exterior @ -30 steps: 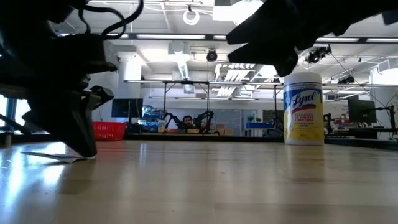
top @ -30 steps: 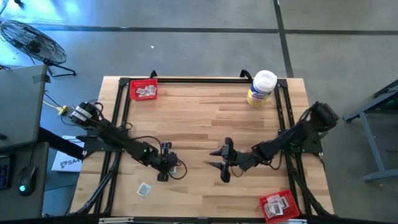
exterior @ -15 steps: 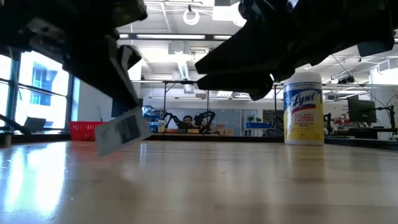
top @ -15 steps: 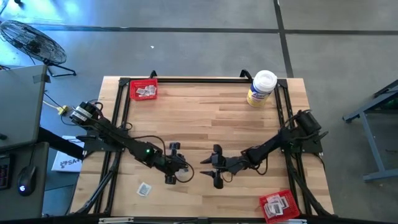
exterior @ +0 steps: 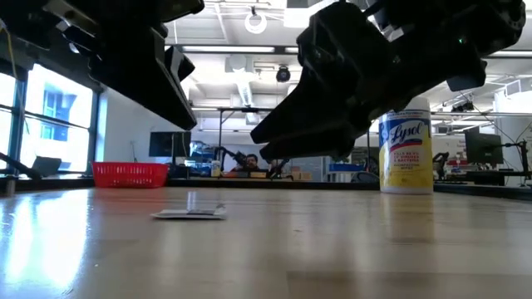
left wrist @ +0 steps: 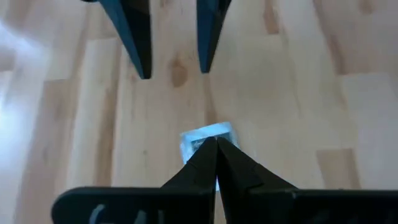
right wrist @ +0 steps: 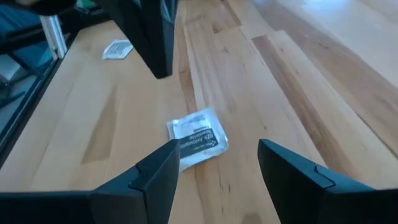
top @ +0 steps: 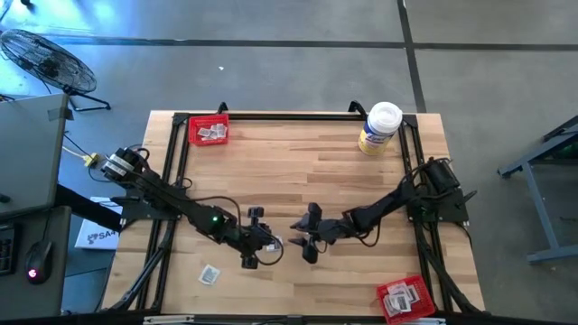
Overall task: Pick & Place First Aid Supplies
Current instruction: Put the white and gray towelette pack into the bottom red bin
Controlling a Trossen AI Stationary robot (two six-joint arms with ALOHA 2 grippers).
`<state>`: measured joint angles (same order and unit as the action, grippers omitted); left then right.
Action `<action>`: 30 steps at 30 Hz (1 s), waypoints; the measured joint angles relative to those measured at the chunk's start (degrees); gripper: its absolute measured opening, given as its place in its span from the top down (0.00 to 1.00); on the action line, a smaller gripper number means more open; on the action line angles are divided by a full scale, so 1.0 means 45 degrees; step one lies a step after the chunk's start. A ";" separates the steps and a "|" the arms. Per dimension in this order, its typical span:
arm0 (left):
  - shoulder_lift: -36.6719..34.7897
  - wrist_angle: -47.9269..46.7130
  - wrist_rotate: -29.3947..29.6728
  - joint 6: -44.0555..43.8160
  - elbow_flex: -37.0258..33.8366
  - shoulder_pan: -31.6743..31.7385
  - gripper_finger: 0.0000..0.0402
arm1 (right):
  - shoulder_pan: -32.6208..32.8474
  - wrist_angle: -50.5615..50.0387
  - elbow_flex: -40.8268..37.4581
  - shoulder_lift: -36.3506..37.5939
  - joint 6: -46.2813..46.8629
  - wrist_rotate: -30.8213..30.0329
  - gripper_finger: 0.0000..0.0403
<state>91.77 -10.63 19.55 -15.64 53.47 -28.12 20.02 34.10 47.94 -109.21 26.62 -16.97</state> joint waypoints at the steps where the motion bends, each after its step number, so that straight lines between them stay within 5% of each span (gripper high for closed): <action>1: 0.0062 0.0086 -0.0103 -0.0152 0.0007 0.0000 0.99 | 0.0040 0.0049 0.0000 0.0000 -0.0175 0.0005 0.48; 18: 0.2136 0.1808 -0.0369 0.0011 0.0000 0.1262 0.59 | 0.0157 0.0185 0.0000 0.0000 -0.0477 -0.0080 0.48; 30: 0.3565 0.3010 -0.0379 -0.0252 0.0068 0.1248 0.61 | 0.0225 0.0118 0.0000 0.0000 -0.0487 -0.0050 0.48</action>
<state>107.81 2.92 17.85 -16.77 53.78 -22.50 21.04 34.64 47.94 -109.21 24.43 -17.20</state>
